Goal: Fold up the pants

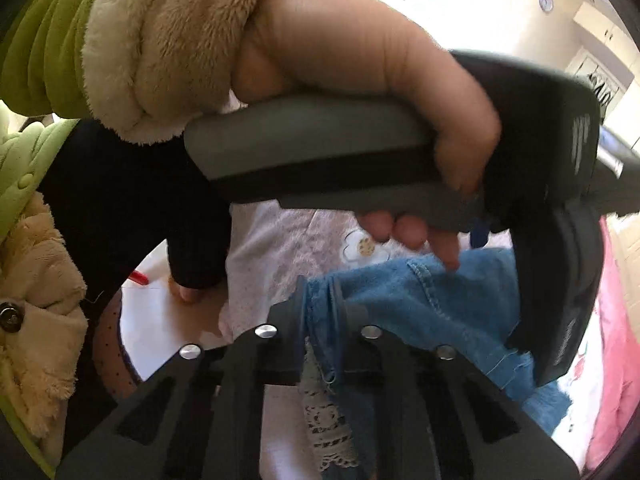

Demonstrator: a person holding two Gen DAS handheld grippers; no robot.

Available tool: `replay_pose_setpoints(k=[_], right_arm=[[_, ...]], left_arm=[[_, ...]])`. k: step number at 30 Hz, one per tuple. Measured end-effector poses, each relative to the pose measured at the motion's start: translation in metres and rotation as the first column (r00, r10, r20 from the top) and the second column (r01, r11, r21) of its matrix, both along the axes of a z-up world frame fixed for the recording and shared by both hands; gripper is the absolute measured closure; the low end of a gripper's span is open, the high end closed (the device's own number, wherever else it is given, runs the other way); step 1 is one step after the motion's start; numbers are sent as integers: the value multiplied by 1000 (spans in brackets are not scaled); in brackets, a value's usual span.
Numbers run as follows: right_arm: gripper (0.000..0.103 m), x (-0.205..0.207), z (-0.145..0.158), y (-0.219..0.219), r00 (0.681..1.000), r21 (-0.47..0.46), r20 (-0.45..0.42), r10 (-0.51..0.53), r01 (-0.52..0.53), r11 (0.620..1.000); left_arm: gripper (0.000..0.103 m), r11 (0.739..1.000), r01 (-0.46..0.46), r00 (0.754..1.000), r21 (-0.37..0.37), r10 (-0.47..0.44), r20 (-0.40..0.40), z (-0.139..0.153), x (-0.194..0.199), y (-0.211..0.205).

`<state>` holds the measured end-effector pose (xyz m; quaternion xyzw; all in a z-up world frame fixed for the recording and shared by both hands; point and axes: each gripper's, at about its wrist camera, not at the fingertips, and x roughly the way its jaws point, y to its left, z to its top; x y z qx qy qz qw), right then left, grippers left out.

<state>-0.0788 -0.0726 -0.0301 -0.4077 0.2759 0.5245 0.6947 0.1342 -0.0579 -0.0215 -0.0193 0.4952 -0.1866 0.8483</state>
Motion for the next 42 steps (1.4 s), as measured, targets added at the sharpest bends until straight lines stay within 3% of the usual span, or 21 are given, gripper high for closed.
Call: replay_pose_setpoints(k=[5,8,11,15,19,20,23,28,29,33,37,42], right_arm=[[97,-6,12,-12,998,50,-61,-8,11,999],[103,-17,3,-13,993,34,-115,20,-16,999],[103,-27,-14,-12,997,-34,-77,-2,-1,999],[103,-29,8,-28,985,108,-166,-56,75,991],[102,-21,43,-47,982,227,-149,-120,152,962],[95,-18,49,-52,981,243,-130,-146,175,954],[60,-10,53,-56,980,217,-69,-185,195,956],[60,-3,34,-49,982,115,24,-190,186,976],[60,-1,29,-45,980,83,33,-195,191,978],[91,-6,20,-42,988,49,-7,-157,157,986],[96,-12,29,-57,991,22,-12,-135,136,991],[95,-6,16,-64,980,47,-63,-188,191,980]], left_arm=[[16,1000,-4,1000,-11,4,-1,-2,2,1],[16,1000,-10,1000,-11,10,4,-2,3,1],[16,1000,-12,1000,-11,12,5,-3,3,1],[16,1000,-10,1000,-8,10,9,-2,3,0],[16,1000,-12,1000,-5,13,12,-2,3,-1],[16,1000,-13,1000,-4,13,14,-2,2,-1],[17,1000,-16,1000,-1,16,17,-2,1,-1],[17,1000,-16,1000,6,16,21,-1,0,-2],[17,1000,-17,1000,5,17,21,-1,0,-2],[16,1000,-12,1000,5,12,15,-2,0,-1],[15,1000,-4,1000,8,4,15,-2,2,-1],[15,1000,-9,1000,1,9,16,-4,4,-2]])
